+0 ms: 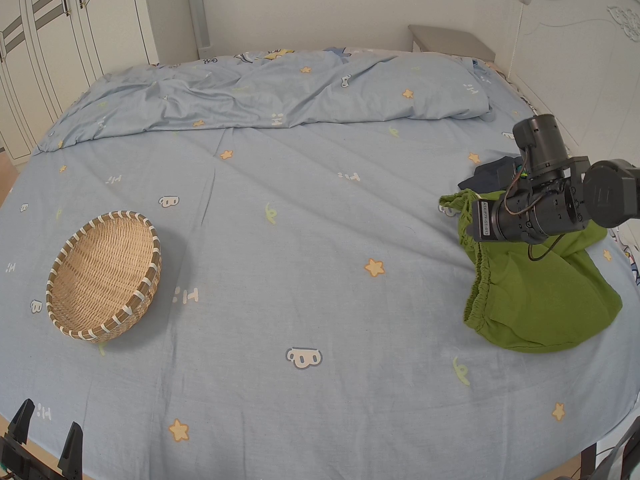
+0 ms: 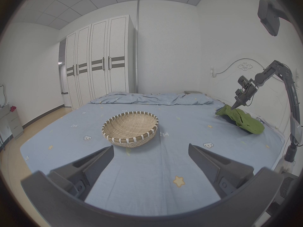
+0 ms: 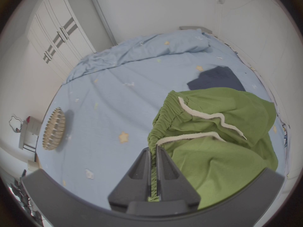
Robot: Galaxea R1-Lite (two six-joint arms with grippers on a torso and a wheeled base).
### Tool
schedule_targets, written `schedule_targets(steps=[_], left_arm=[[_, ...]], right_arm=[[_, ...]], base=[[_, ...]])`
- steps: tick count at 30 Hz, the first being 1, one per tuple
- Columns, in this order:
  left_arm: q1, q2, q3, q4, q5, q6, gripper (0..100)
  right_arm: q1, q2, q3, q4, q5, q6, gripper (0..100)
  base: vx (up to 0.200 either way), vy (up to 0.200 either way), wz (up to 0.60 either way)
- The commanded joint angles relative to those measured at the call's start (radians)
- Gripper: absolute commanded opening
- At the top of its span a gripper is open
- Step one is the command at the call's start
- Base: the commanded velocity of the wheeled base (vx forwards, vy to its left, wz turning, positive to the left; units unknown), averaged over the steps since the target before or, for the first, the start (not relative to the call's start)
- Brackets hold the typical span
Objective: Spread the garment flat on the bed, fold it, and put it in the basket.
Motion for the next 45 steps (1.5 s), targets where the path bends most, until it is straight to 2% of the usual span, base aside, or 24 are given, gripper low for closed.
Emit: schedule_targets(steps=[1,4,8,10,11,14,18,26,27,39,43,45], left_arm=[[0.000,-0.012,0.016,0.000,0.000,0.000,100],[0.000,-0.012,0.016,0.000,0.000,0.000,100],[0.000,-0.012,0.016,0.000,0.000,0.000,100],[0.000,-0.012,0.018,0.000,0.000,0.000,100],[0.000,-0.012,0.016,0.000,0.000,0.000,100],[0.000,-0.012,0.016,0.000,0.000,0.000,100],[0.000,-0.012,0.016,0.000,0.000,0.000,100],[0.000,-0.012,0.018,0.000,0.002,0.000,100],[0.000,-0.012,0.018,0.000,0.000,0.004,100],[0.002,-0.012,0.018,0.000,-0.003,0.009,100],[0.002,-0.012,0.018,0.000,-0.017,0.020,100],[0.002,-0.012,0.018,0.000,-0.035,0.027,100]], right_arm=[[0.184,-0.047,-0.099,0.040,-0.005,0.067,0],[0.260,-0.036,-0.130,0.040,-0.011,0.100,0],[0.417,0.018,-0.205,0.037,-0.039,0.156,0],[0.438,0.039,-0.226,0.035,-0.046,0.166,0],[0.487,0.081,-0.277,0.026,-0.068,0.198,0],[0.552,0.136,-0.357,0.018,-0.082,0.251,0],[0.602,0.176,-0.433,0.017,-0.089,0.283,0],[0.627,0.206,-0.469,0.017,-0.094,0.283,0],[0.627,0.209,-0.475,0.026,-0.094,0.283,100],[0.636,0.251,-0.446,0.032,-0.092,0.281,100],[0.612,0.191,-0.358,0.032,-0.091,0.286,100],[0.566,0.093,-0.281,0.021,-0.080,0.287,100]], base=[[0.000,0.000,0.00],[0.000,0.000,0.00],[0.000,0.000,0.00],[0.000,0.000,0.00],[0.000,0.000,0.00],[0.000,0.000,0.00],[0.000,0.000,0.00],[0.000,0.000,0.00],[0.000,0.000,0.00],[0.000,0.000,0.00],[0.000,0.000,0.00],[0.000,0.000,0.00]])
